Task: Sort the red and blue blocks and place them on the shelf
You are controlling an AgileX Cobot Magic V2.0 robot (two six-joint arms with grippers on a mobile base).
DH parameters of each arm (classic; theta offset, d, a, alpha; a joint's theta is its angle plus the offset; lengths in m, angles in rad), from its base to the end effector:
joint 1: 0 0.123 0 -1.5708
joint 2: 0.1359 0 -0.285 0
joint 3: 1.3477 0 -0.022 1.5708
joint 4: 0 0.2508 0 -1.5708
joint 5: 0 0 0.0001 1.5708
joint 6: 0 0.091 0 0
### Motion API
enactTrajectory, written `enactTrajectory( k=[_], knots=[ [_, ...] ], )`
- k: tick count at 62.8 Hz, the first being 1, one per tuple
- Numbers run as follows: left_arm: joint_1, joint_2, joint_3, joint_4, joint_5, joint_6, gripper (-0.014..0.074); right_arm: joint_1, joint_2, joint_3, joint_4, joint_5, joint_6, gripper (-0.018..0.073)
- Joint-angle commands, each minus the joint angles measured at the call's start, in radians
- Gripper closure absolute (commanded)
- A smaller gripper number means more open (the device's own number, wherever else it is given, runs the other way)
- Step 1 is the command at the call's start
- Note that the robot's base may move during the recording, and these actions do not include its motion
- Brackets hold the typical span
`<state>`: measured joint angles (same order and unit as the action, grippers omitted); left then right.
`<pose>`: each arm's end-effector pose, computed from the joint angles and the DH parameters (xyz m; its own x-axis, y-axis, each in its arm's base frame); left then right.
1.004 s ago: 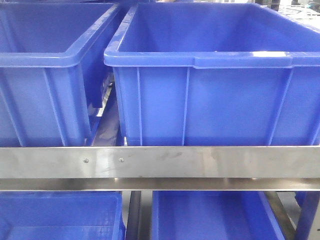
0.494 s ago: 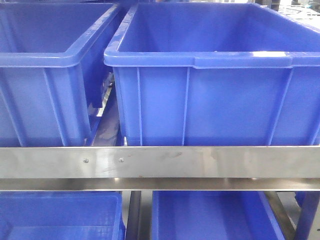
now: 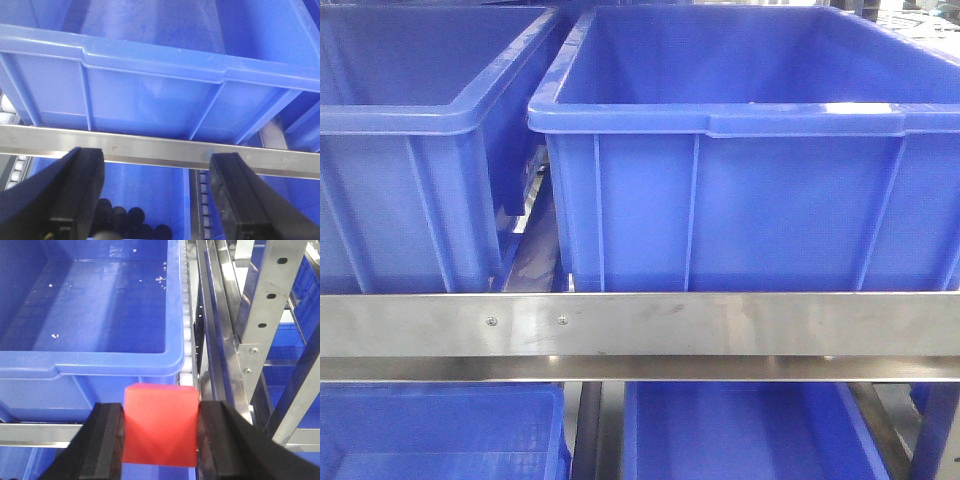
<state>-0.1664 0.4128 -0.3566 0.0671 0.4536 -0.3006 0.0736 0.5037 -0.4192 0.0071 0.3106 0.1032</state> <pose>0.0890 -0.0122 0.2641 -0.4252 -0.1698 -0.8890 0.0391 0.9779 -0.2054 0.1085 0.0082 0.2881 -0.3087 0.0873 -0.9471 -0.0420 0.9936 0.1052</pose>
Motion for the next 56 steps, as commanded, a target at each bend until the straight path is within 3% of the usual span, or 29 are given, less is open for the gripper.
enactTrajectory(
  k=[1,56],
  knots=[
    [-0.004,0.005,-0.029,0.003,-0.082,-0.006,0.0472,-0.007,0.001,-0.028,-0.007,-0.088,-0.001,0.0503],
    [-0.004,0.005,-0.029,0.003,-0.082,-0.006,0.0472,-0.007,0.001,-0.028,-0.007,-0.088,-0.001,0.0503]
  ],
)
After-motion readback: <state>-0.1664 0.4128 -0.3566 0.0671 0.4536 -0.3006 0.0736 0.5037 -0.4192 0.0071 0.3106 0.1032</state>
